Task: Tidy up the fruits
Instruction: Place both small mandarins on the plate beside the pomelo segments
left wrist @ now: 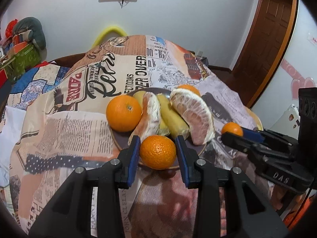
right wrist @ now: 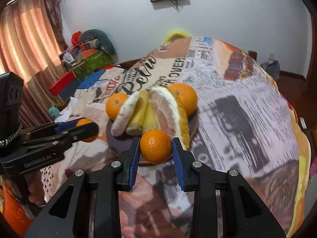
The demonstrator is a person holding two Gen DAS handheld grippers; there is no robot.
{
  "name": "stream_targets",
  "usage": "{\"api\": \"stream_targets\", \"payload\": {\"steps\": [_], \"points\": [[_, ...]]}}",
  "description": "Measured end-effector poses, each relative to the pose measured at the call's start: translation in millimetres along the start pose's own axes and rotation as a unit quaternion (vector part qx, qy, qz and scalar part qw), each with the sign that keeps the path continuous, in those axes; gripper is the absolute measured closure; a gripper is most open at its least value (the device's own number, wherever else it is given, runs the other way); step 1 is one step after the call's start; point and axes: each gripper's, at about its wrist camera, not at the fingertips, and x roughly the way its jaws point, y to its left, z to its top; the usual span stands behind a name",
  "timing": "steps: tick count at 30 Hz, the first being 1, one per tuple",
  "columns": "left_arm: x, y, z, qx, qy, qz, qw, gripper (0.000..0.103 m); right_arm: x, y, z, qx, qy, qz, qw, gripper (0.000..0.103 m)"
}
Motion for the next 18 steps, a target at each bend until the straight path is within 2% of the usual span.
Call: {"api": "stream_targets", "payload": {"steps": [8, 18], "points": [[18, 3, 5, 0.001, 0.009, -0.003, 1.0000, 0.067, 23, 13, 5, -0.024, 0.011, 0.011, 1.000, 0.073], [42, 6, -2, 0.003, 0.033, -0.007, 0.9994, 0.067, 44, 8, -2, -0.016, 0.040, 0.023, 0.999, 0.073]]}}
